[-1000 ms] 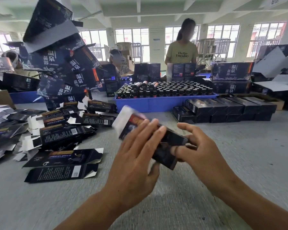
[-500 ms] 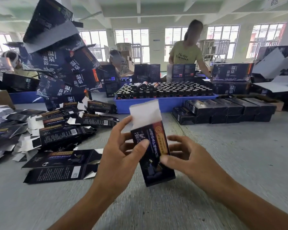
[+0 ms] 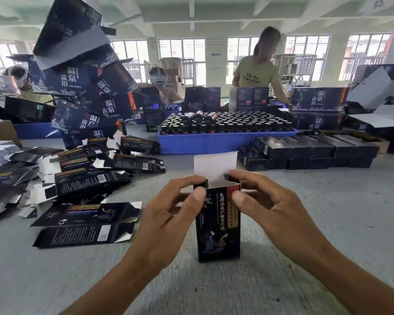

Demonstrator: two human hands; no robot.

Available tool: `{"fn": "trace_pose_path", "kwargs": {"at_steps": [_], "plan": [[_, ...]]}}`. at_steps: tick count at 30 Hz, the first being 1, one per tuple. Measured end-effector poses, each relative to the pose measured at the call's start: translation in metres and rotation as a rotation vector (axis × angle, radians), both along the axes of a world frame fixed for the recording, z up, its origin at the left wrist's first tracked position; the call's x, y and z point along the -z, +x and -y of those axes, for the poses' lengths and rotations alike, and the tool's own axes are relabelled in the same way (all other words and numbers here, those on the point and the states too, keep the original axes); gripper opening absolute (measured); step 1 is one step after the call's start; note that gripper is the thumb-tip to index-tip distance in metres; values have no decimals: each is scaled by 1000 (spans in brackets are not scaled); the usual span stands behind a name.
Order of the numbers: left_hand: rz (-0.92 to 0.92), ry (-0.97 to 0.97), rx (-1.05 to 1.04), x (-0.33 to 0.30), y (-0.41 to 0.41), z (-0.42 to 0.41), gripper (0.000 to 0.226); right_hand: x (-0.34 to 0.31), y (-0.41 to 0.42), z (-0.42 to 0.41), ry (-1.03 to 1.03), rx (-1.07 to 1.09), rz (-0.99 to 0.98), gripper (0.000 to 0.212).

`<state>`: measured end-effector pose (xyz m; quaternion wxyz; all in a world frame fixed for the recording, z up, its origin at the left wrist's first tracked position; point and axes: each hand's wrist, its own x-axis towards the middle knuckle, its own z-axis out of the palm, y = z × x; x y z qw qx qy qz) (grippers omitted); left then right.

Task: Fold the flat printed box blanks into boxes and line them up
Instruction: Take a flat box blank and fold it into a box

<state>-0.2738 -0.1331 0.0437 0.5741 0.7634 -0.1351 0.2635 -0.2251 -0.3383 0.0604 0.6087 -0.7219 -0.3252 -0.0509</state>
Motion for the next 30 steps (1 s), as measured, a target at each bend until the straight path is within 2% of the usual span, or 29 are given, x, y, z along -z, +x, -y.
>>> {"fn": "trace_pose_path", "kwargs": {"at_steps": [8,10,14,21,28,30], "plan": [[100,1,-35,-5,-3,4,29,0,-2,-3,134,7,72,16],[110,-9,-38,-5,-3,5,30,1,-1,-3,158,6,59,17],[113,-42,-33,-3,-3,5,28,0,-3,-2,182,21,44,35],[117,-26,-67,-4,-6,7,30,-1,-4,-5,184,82,93,28],[138,-113,-41,-5,-7,11,18,0,-3,-4,199,88,85,23],[145,-102,-23,-6,-7,11,27,1,-3,-3,197,82,97,21]]}}
